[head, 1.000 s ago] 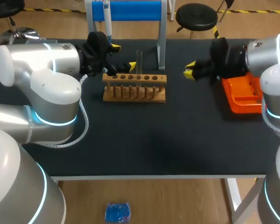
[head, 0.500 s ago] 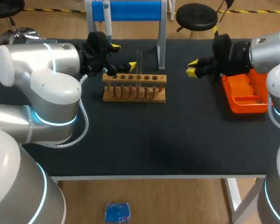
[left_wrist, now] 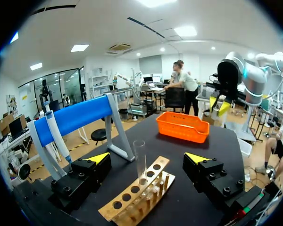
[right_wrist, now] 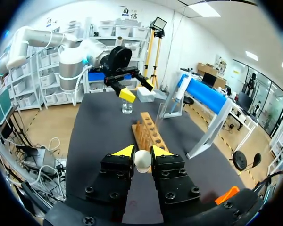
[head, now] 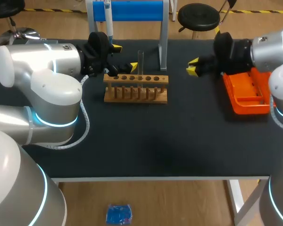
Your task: Invert the test tube, pick up the pipette, mount the tip to pipette, aspirate from beaker and dispense into the tube, eject the tip, return the pipette, and cap with the stopper.
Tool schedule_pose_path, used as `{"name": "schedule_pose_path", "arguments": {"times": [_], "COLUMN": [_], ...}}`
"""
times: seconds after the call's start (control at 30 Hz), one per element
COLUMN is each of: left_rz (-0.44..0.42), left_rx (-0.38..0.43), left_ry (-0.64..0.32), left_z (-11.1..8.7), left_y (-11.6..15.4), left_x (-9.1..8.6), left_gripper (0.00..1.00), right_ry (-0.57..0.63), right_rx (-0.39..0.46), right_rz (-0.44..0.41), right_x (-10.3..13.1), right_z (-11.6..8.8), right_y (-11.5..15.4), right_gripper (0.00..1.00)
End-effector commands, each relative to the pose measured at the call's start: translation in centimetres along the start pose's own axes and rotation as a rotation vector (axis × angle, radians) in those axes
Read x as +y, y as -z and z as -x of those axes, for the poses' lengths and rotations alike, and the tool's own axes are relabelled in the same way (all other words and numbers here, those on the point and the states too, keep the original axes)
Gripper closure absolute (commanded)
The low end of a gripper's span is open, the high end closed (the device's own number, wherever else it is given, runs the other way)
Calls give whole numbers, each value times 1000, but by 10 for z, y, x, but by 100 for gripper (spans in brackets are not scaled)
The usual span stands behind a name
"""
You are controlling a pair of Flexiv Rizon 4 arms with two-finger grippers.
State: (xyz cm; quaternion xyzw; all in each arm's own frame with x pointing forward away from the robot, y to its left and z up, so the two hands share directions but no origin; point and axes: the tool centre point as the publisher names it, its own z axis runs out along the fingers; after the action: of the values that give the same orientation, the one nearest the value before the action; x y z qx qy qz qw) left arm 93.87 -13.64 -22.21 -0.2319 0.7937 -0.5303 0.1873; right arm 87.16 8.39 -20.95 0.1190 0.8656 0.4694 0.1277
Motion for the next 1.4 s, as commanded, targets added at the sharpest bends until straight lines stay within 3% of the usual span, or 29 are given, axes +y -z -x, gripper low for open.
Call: {"name": "schedule_pose_path", "arguments": {"times": [0.03,0.4,0.8,1.03,1.4], "left_rz": [-3,-3,-3,-3,-3], "left_rx": [-1,-1,-1,-1,-1], "left_ry": [0,0,0,0,0], "left_z": [0,0,0,0,0], "left_y": [-1,-1,-1,-1,-1], "left_x": [1,1,1,1,1], "left_gripper": [0,0,0,0,0], "right_ry": [3,91,99,86,79], "right_rx": [41,120,229,272,270], "right_rz": [-4,72,102,94,65], "right_x": [20,57,84,89,90], "right_z": [24,55,57,56,58], "right_y": [-31,-82,-124,-138,-144], "right_gripper": [100,100,100,100,100]}}
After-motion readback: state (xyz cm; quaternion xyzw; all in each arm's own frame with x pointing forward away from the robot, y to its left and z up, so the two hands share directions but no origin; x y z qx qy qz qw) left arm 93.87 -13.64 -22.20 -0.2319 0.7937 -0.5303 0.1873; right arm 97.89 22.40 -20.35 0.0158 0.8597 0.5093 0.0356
